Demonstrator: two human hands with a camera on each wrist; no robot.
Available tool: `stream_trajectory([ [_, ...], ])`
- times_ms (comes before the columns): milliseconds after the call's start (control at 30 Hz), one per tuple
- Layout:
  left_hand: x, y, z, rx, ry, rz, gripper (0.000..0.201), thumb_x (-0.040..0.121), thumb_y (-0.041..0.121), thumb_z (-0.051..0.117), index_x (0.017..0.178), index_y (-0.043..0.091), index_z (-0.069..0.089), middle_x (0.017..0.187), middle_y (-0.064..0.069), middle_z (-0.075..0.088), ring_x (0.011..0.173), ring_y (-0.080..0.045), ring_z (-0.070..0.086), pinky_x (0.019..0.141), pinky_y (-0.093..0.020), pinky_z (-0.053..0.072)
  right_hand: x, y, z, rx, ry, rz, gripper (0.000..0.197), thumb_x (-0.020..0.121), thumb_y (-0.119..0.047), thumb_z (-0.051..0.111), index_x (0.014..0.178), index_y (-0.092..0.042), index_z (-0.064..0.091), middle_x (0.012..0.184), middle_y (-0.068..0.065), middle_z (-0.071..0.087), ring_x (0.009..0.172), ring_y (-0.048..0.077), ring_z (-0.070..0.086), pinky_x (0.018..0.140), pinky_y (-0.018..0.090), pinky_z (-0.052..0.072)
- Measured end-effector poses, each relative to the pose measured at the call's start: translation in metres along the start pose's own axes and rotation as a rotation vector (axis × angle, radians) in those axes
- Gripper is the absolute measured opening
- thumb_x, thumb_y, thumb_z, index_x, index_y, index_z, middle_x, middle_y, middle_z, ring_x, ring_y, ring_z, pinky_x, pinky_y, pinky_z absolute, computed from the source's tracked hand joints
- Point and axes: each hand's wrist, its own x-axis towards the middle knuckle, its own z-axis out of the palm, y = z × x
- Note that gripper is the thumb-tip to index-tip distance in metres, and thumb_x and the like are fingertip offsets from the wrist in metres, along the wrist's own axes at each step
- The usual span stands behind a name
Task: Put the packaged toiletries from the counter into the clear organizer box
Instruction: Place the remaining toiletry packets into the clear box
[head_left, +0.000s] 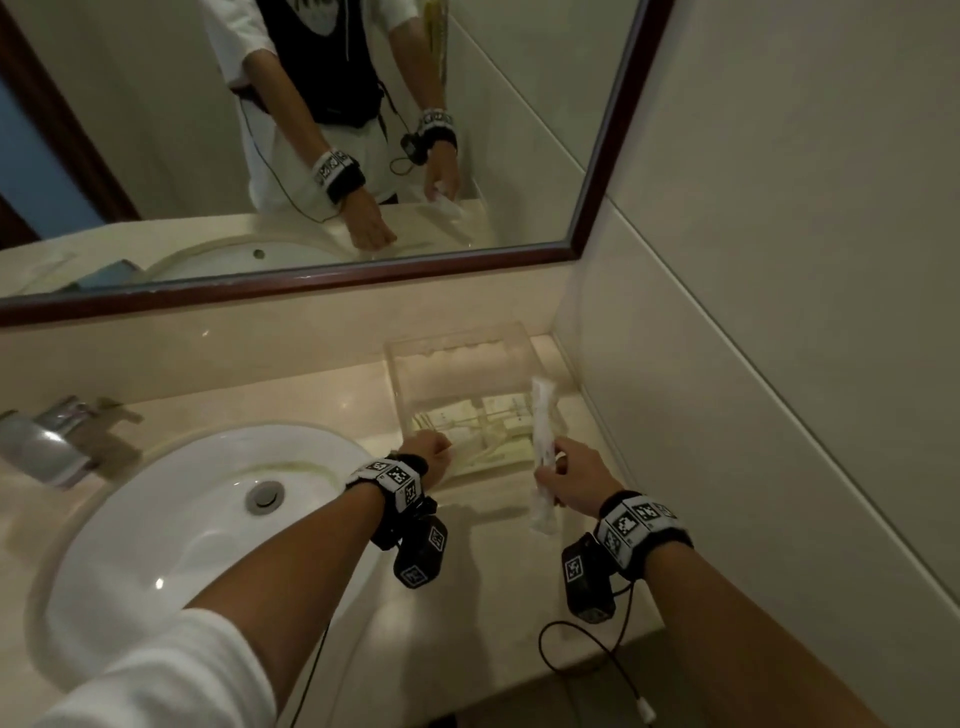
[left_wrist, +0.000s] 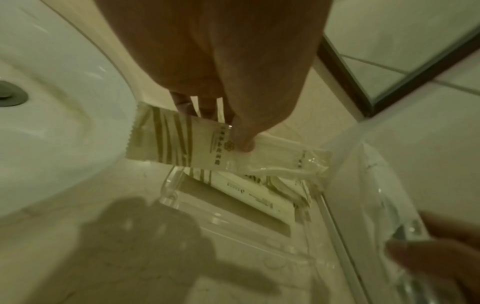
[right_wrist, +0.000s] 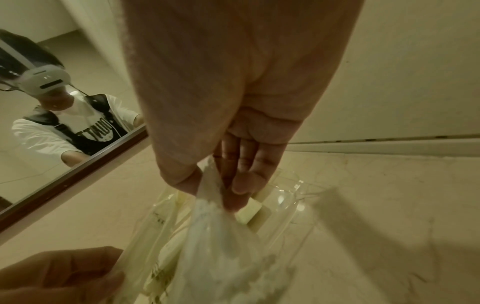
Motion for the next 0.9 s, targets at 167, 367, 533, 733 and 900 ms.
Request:
stream_trajectory([
  [167, 0.020, 0.013, 0.013, 0.092, -0.048, -0.016, 0.031, 0.091, 0.003, 0.040, 0.112, 0.023, 0.049, 0.127, -0.007, 0.056, 0.116, -0.028, 0.052, 0.096, -0.034, 0.037, 0.008, 0.011, -0.007, 0.011, 0.018, 0.045, 0.011, 0.090, -0.018, 0.062, 0.090, -0.017, 0.051, 0.071, 0.000, 0.061, 0.053, 0.010, 0.059, 0.045, 0.015, 0.043],
  [367, 0.039, 0.020, 0.028, 0.168, 0.005, 0.022, 0.028, 0.083, 0.000, 0.045, 0.088, 0.028, 0.044, 0.101, 0.000, 0.060, 0.108, -0.026, 0.056, 0.102, -0.038, 0.036, 0.019, 0.025, -0.014, 0.027, 0.024, 0.077, 0.019, 0.089, -0.018, 0.062, 0.099, -0.004, 0.054, 0.077, 0.010, 0.068, 0.054, 0.014, 0.061, 0.050, 0.022, 0.047],
  [533, 0.053, 0.020, 0.034, 0.156, 0.056, 0.069, 0.026, 0.086, 0.000, 0.050, 0.097, 0.020, 0.063, 0.120, -0.006, 0.060, 0.113, -0.028, 0.055, 0.092, -0.035, 0.044, 0.029, 0.031, -0.015, 0.022, 0.012, 0.089, 0.017, 0.088, -0.019, 0.062, 0.096, -0.006, 0.054, 0.077, 0.011, 0.068, 0.055, 0.016, 0.061, 0.053, 0.026, 0.050],
  [733, 0.064, 0.013, 0.040, 0.202, 0.068, 0.152, 0.023, 0.084, 0.009, 0.058, 0.105, 0.013, 0.066, 0.122, -0.010, 0.053, 0.118, -0.029, 0.047, 0.100, -0.036, 0.039, 0.039, 0.027, -0.015, 0.028, 0.006, 0.077, 0.017, 0.089, -0.018, 0.062, 0.098, -0.007, 0.054, 0.079, 0.012, 0.069, 0.056, 0.016, 0.062, 0.053, 0.024, 0.050],
  [900, 0.063, 0.005, 0.046, 0.293, 0.063, 0.199, 0.031, 0.080, 0.022, 0.067, 0.110, 0.019, 0.064, 0.126, -0.005, 0.050, 0.121, -0.026, 0.044, 0.106, -0.041, 0.034, 0.044, 0.025, -0.013, 0.025, -0.009, 0.073, 0.017, 0.088, -0.019, 0.062, 0.100, -0.010, 0.054, 0.084, 0.014, 0.070, 0.061, 0.020, 0.064, 0.055, 0.026, 0.053],
])
